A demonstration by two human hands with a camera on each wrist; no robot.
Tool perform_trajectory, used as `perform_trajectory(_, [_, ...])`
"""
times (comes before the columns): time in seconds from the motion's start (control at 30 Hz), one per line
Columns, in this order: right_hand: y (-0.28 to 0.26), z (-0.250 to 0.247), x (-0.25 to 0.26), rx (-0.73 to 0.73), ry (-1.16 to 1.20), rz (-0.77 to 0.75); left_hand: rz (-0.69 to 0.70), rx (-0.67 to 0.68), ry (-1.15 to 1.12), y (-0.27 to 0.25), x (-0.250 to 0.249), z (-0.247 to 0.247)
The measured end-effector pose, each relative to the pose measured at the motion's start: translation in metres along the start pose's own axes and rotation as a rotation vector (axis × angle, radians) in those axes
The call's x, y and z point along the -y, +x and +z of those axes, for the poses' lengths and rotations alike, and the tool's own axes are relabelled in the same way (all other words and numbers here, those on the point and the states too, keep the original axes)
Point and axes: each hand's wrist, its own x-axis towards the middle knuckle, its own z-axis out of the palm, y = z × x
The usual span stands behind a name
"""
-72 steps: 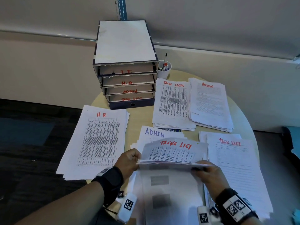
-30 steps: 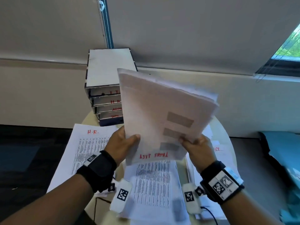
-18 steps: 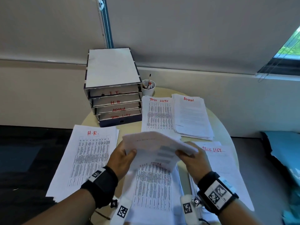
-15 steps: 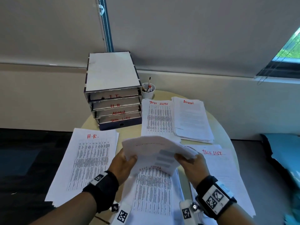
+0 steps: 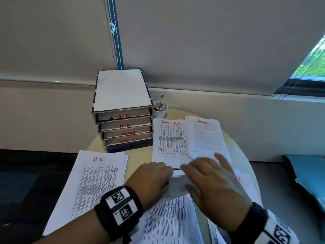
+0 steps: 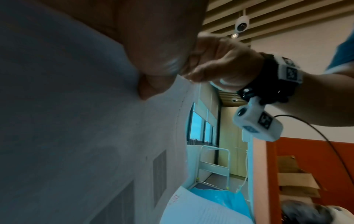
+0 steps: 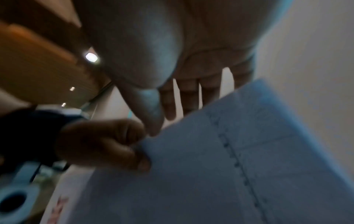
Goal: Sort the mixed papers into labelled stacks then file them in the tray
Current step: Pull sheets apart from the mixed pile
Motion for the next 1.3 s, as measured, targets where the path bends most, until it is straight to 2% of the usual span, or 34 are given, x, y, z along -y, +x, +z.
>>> perform_trajectory(0.1, [-0.006, 0.014, -0.014, 0.157, -0.026, 0.032, 0.077, -0.015, 0.050, 0.003, -0.007, 0.002])
perform_trajectory(0.2, [-0.016, 0.023, -0.037, 0.266, -0.007, 0.135, 0.063, 0.005, 0.092, 0.000, 0.002, 0.009])
perform_trajectory(0.27, [-0.022, 0.032, -0.061, 0.379, 0.085, 0.207, -0.012, 0.049, 0.045, -0.005, 0.016, 0.015])
perform_trajectory(0.33, [-0.030, 0.045, -0.094, 0.505, 0.353, 0.393, -0.138, 0.107, 0.000, -0.013, 0.034, 0.020])
perform_trajectory(0.4, [-0.048, 0.061, -0.130, 0.559, 0.568, 0.624, -0.283, 0.137, -0.057, -0.026, 0.053, 0.028])
perform_trajectory(0.5, [-0.081, 0.087, -0.166, 0.484, 0.788, 0.957, -0.459, 0.134, -0.161, -0.051, 0.074, 0.047])
perform_trajectory(0.57, [-0.093, 0.107, -0.173, 0.387, 0.871, 1.136, -0.530, 0.221, -0.219, -0.067, 0.081, 0.067])
perform_trajectory(0.73, [-0.064, 0.158, -0.161, 0.200, 0.985, 1.341, -0.623, 0.516, -0.279, -0.090, 0.073, 0.123])
perform_trajectory(0.83, [-0.024, 0.180, -0.152, 0.136, 0.996, 1.390, -0.575, 0.637, -0.240, -0.093, 0.066, 0.143])
perform_trajectory(0.97, [0.022, 0.203, -0.152, 0.175, 0.959, 1.379, -0.542, 0.713, -0.257, -0.098, 0.064, 0.150])
perform_trajectory(1.13, [0.065, 0.221, -0.163, 0.295, 0.870, 1.241, -0.682, 0.651, -0.262, -0.108, 0.062, 0.148])
perform_trajectory(1.23, [0.061, 0.224, -0.157, 0.243, 0.705, 1.264, -0.815, 0.622, -0.248, -0.107, 0.054, 0.150])
perform_trajectory(1.3, [0.045, 0.217, -0.137, 0.231, 0.641, 1.219, -0.898, 0.613, -0.250, -0.101, 0.051, 0.154])
